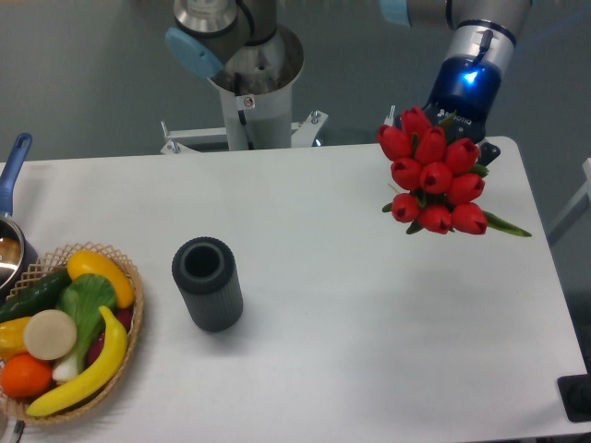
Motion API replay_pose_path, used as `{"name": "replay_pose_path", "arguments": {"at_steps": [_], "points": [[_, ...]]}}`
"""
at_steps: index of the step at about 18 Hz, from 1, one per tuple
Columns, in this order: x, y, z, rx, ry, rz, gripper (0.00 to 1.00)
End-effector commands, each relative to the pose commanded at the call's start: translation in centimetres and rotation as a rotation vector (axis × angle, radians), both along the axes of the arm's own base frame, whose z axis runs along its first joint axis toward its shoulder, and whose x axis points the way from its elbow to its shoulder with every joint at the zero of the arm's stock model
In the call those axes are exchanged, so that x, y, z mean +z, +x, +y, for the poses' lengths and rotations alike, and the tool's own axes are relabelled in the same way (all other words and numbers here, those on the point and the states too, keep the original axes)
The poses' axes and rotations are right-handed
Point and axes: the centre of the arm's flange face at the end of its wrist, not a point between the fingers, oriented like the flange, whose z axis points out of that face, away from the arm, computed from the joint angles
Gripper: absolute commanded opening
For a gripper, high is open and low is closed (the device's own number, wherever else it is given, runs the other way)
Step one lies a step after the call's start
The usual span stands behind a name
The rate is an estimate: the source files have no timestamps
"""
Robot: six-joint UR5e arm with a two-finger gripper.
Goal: Insert the flowers into the vase
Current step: 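Carry the red tulips toward the dark grey vase, stems downward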
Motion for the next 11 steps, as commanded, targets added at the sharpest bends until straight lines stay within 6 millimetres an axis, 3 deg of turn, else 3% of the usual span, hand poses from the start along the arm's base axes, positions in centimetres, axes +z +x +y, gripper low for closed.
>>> {"name": "replay_pose_path", "arguments": {"at_steps": [11], "points": [[0.6,5.6,6.0,-0.214,0.174,-0.008,0.29]]}}
